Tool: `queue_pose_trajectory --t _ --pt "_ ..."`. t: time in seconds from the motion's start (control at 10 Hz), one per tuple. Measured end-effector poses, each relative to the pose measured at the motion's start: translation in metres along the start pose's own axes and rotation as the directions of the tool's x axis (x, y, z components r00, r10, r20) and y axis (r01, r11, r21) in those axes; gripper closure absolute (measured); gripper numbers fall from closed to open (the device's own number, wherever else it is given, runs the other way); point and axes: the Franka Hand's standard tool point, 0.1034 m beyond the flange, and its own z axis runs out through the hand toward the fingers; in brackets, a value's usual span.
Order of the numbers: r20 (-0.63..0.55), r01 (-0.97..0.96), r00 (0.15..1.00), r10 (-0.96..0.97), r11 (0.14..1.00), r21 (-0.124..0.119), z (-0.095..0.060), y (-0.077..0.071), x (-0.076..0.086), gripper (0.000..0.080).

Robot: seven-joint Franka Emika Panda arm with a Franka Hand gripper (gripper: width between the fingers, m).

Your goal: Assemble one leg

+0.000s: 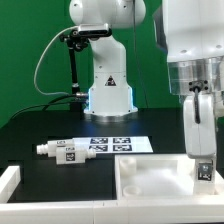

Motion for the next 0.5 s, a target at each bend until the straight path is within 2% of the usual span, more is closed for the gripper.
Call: queue_pose_trajectory --t 0.1,0.2,0.3,0.4,0.5 --pt "0.001 0.001 1.000 -0.001 1.000 0.001 0.000 0.000 0.000 0.0332" --pt "0.000 0.006 1.000 -0.006 1.000 0.001 0.000 0.000 0.000 0.0332" --pt "0.000 0.022 1.000 -0.022 1.000 0.001 -0.001 0.000 -0.001 0.0185" --pt "0.010 0.098 0.995 -0.098 0.995 -0.009 -0.013 0.003 -0.009 0.0156" --pt "0.026 0.107 0.994 -0.107 0.994 0.002 -0.026 0.003 -0.015 0.0156"
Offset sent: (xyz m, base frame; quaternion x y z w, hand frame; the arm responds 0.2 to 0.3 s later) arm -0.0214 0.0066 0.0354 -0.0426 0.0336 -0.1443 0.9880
